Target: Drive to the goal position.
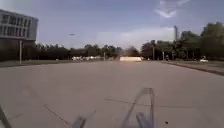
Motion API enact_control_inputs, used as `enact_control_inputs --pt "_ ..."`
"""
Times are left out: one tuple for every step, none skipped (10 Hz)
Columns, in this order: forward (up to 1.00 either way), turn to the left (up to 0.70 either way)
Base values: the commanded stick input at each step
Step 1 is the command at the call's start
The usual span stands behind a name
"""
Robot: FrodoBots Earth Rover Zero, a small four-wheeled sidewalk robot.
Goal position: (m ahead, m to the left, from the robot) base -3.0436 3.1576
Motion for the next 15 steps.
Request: enact_control_inputs --pt "0.0 0.45" --pt "0.0 0.45" --pt "0.0 0.45" --pt "0.0 0.45" --pt "0.0 0.45" --pt "0.0 0.45" --pt "0.0 0.45" --pt "0.0 0.45" --pt "0.0 0.45" --pt "0.0 0.45" --pt "0.0 0.45" --pt "0.0 0.45" --pt "0.0 0.45" --pt "0.0 0.45" --pt "0.0 0.45"
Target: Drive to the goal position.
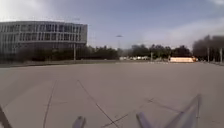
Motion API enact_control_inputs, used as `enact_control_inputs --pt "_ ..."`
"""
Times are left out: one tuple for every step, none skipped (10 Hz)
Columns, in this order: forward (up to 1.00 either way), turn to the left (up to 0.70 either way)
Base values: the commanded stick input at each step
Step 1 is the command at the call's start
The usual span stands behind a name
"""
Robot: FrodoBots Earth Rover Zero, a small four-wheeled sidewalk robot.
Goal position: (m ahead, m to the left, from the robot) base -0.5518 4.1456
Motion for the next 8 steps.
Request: enact_control_inputs --pt "0.0 0.45" --pt "0.0 0.45" --pt "0.0 0.45" --pt "0.0 0.45" --pt "0.0 0.45" --pt "0.0 0.45" --pt "0.0 0.45" --pt "0.0 0.45"
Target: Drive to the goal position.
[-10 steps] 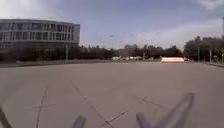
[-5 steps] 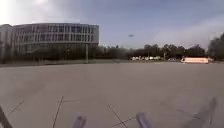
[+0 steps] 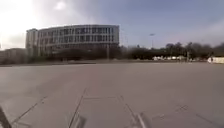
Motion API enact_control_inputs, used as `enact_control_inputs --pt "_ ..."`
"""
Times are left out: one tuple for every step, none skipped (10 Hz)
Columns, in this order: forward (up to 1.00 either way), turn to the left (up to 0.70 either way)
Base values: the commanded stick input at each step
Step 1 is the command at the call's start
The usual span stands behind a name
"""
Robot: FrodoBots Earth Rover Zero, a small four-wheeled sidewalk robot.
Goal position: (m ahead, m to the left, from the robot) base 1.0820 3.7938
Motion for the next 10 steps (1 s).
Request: enact_control_inputs --pt "0.0 0.45" --pt "0.0 0.45" --pt "0.0 0.45" --pt "0.0 0.45" --pt "0.0 0.45" --pt "0.0 0.45" --pt "0.0 0.45" --pt "0.0 0.45" --pt "0.0 0.45" --pt "0.0 0.45"
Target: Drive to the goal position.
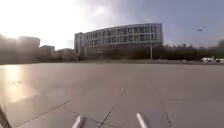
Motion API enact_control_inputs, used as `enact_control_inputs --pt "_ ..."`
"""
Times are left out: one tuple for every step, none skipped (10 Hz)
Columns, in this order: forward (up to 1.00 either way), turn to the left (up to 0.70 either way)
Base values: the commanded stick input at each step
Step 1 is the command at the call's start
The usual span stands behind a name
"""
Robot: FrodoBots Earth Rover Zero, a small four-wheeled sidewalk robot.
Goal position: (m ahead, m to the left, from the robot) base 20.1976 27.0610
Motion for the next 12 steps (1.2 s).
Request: enact_control_inputs --pt "0.0 0.45" --pt "0.0 0.45" --pt "0.0 0.45" --pt "0.0 0.45" --pt "0.0 0.45" --pt "0.25 0.4" --pt "1.0 0.27" --pt "1.0 0.27" --pt "1.0 0.21" --pt "1.0 0.0" --pt "1.0 0.0" --pt "1.0 0.0"
